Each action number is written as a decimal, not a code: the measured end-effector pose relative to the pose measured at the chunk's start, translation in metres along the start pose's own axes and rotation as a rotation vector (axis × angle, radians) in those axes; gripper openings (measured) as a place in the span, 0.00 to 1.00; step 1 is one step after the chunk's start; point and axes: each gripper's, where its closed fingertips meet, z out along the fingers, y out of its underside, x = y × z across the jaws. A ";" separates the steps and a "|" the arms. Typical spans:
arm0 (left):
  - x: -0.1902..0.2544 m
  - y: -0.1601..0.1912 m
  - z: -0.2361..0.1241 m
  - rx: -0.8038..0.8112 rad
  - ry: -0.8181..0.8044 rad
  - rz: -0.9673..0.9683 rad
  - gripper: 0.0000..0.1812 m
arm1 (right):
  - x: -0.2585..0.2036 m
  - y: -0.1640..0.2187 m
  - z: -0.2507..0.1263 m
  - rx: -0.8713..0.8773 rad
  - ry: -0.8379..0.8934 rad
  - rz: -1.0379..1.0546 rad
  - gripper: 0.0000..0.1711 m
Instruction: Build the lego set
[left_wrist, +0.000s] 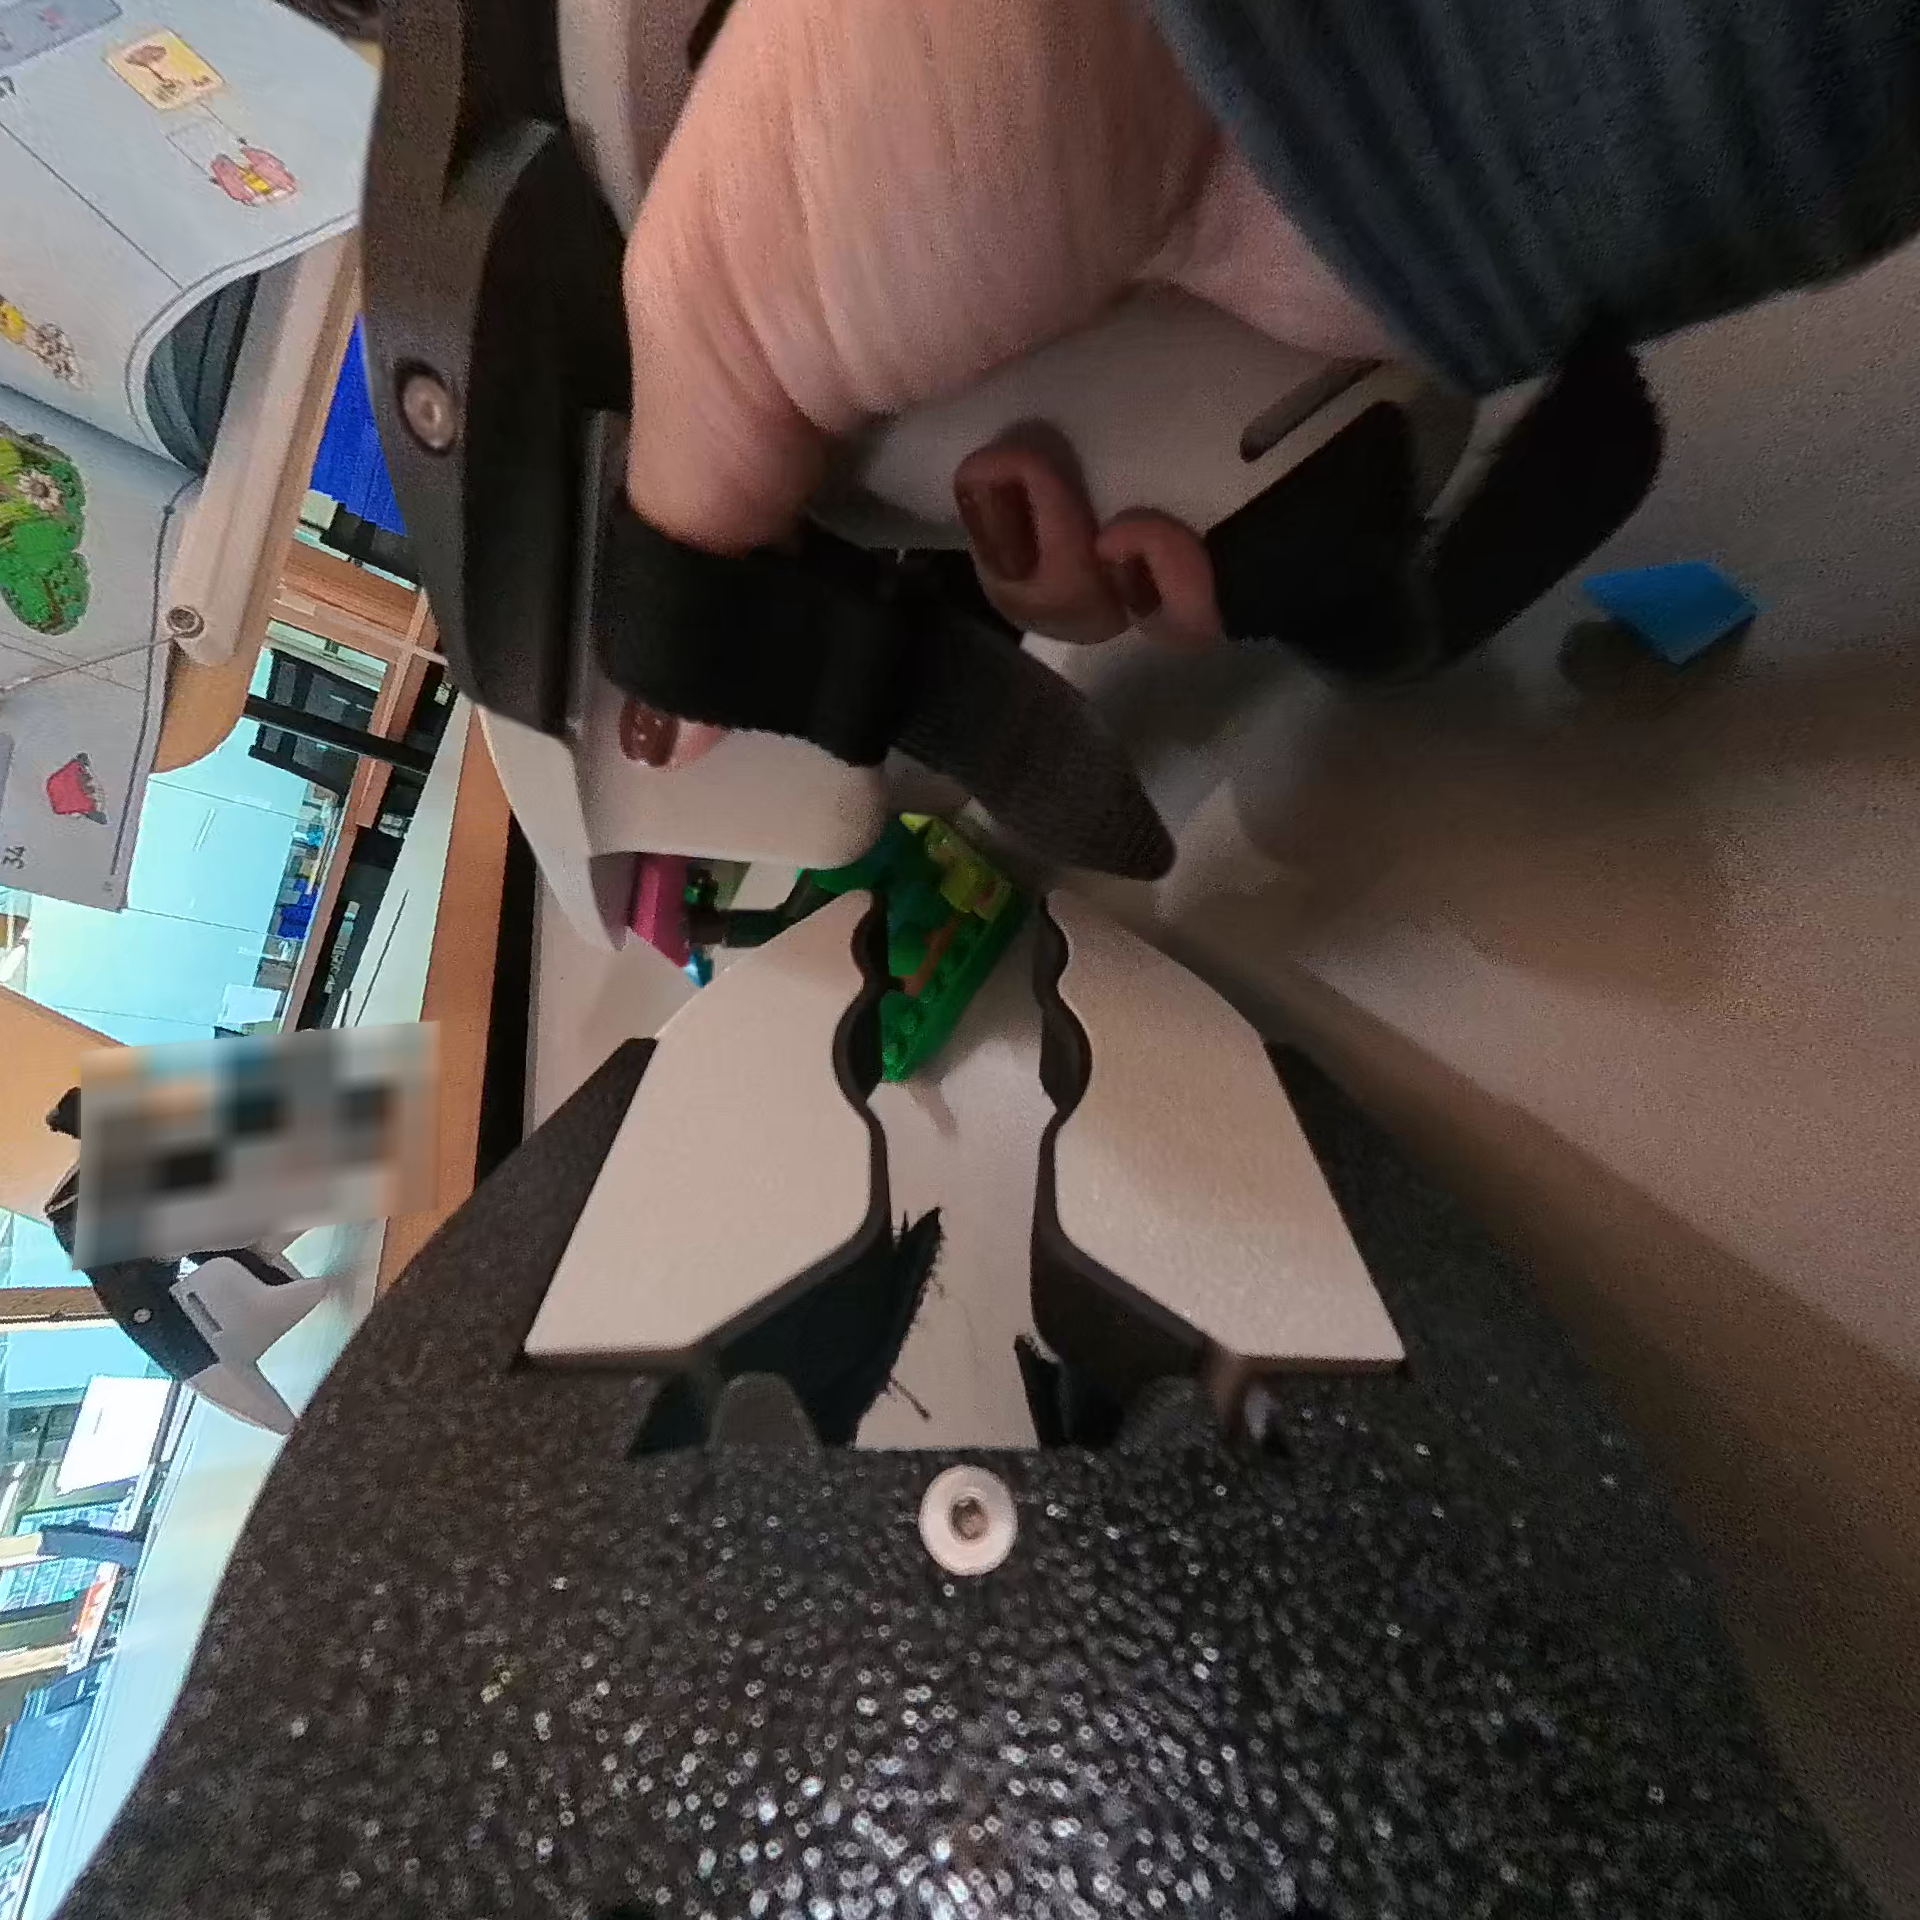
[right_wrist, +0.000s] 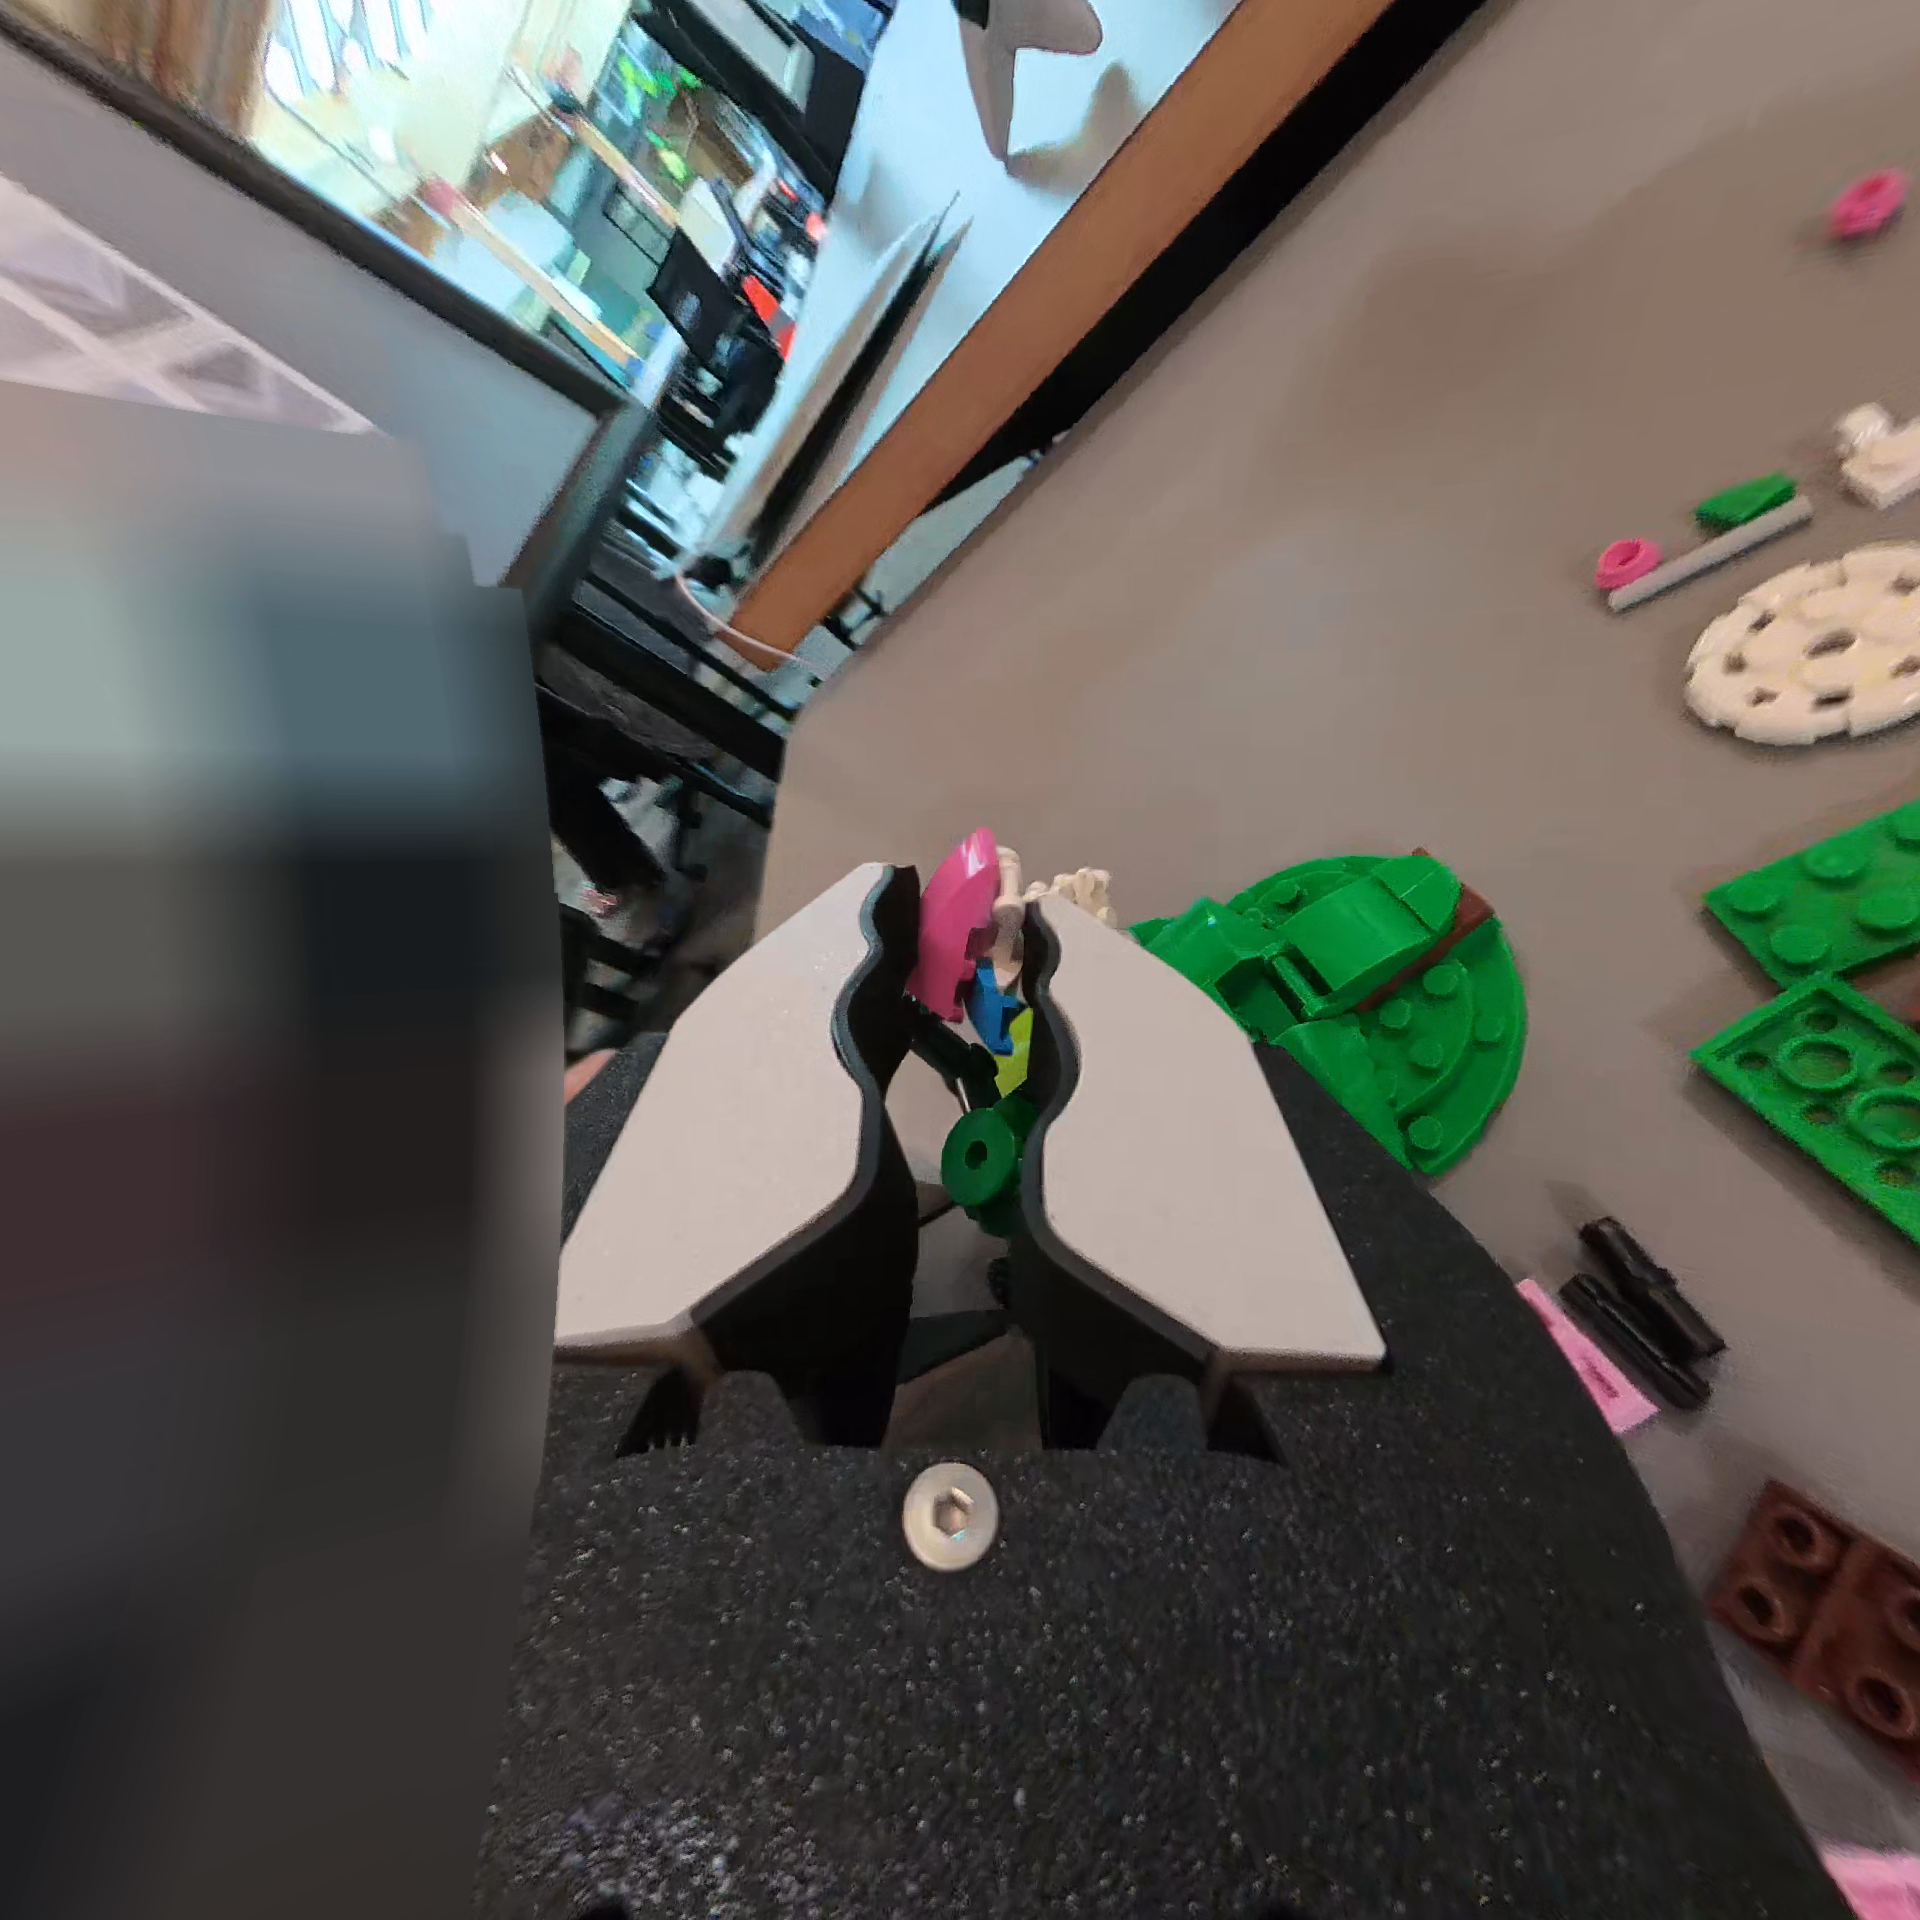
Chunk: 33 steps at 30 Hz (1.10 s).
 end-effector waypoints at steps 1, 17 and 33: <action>0.000 0.000 0.000 0.003 -0.005 0.000 0.15 | 0.001 0.000 0.000 -0.005 0.033 -0.053 0.11; -0.032 -0.003 -0.019 0.172 0.014 -0.457 0.11 | 0.000 -0.003 -0.004 0.074 0.014 -0.045 0.11; -0.044 -0.003 0.012 0.153 0.211 -0.791 0.10 | 0.006 -0.012 -0.010 0.197 0.092 -0.019 0.11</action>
